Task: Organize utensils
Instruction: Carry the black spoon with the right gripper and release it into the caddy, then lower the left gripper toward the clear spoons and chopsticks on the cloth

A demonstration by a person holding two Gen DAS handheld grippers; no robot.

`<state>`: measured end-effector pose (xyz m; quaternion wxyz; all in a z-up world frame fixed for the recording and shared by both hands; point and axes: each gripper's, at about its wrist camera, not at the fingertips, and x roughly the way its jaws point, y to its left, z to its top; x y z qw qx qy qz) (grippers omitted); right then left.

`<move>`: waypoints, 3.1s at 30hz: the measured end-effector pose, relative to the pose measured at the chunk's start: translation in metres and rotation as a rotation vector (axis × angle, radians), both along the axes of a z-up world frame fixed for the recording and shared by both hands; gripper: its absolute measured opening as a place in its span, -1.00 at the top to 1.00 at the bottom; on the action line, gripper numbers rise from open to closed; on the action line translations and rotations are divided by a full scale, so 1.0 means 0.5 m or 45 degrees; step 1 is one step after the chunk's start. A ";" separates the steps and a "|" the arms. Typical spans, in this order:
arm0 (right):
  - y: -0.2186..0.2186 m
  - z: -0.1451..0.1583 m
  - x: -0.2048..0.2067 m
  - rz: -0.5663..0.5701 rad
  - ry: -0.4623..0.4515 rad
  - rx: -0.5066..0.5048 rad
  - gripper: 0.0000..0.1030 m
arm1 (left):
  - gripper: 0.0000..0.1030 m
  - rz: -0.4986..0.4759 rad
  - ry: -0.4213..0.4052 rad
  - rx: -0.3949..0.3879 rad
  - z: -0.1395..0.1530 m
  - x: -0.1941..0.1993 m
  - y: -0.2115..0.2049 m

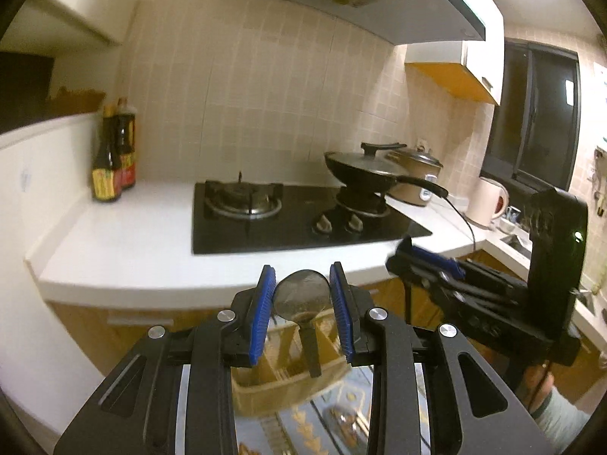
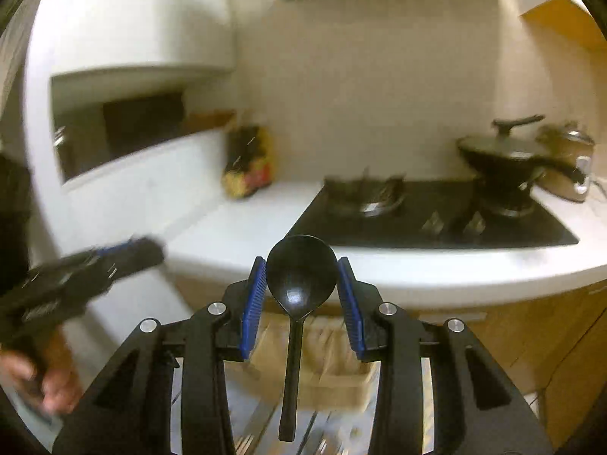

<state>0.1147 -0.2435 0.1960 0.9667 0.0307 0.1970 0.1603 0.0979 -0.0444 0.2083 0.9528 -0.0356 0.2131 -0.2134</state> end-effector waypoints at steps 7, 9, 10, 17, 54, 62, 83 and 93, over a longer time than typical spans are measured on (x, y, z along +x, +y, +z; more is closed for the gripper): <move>-0.044 -0.060 0.107 -0.144 -0.088 0.080 0.33 | 0.45 0.047 -0.011 0.125 -0.054 0.067 -0.057; -0.055 -0.096 0.125 -0.168 -0.074 0.099 0.33 | 0.45 0.058 0.009 0.147 -0.080 0.086 -0.062; -0.058 -0.109 0.134 -0.173 -0.066 0.104 0.33 | 0.45 0.059 0.015 0.148 -0.089 0.094 -0.061; -0.062 -0.164 0.154 -0.163 -0.009 0.114 0.33 | 0.45 0.050 0.092 0.139 -0.148 0.129 -0.058; -0.013 -0.240 -0.071 0.092 0.625 -0.202 0.03 | 0.19 -0.075 0.433 0.050 -0.200 -0.057 0.052; -0.002 -0.355 -0.060 0.157 0.927 -0.159 0.30 | 0.19 -0.122 0.529 0.083 -0.263 -0.075 0.041; 0.060 -0.454 -0.040 0.206 1.005 -0.215 0.36 | 0.19 -0.126 0.671 0.068 -0.358 -0.041 0.033; 0.101 -0.438 -0.066 0.346 0.938 -0.175 0.37 | 0.19 -0.163 0.717 0.080 -0.391 -0.014 -0.003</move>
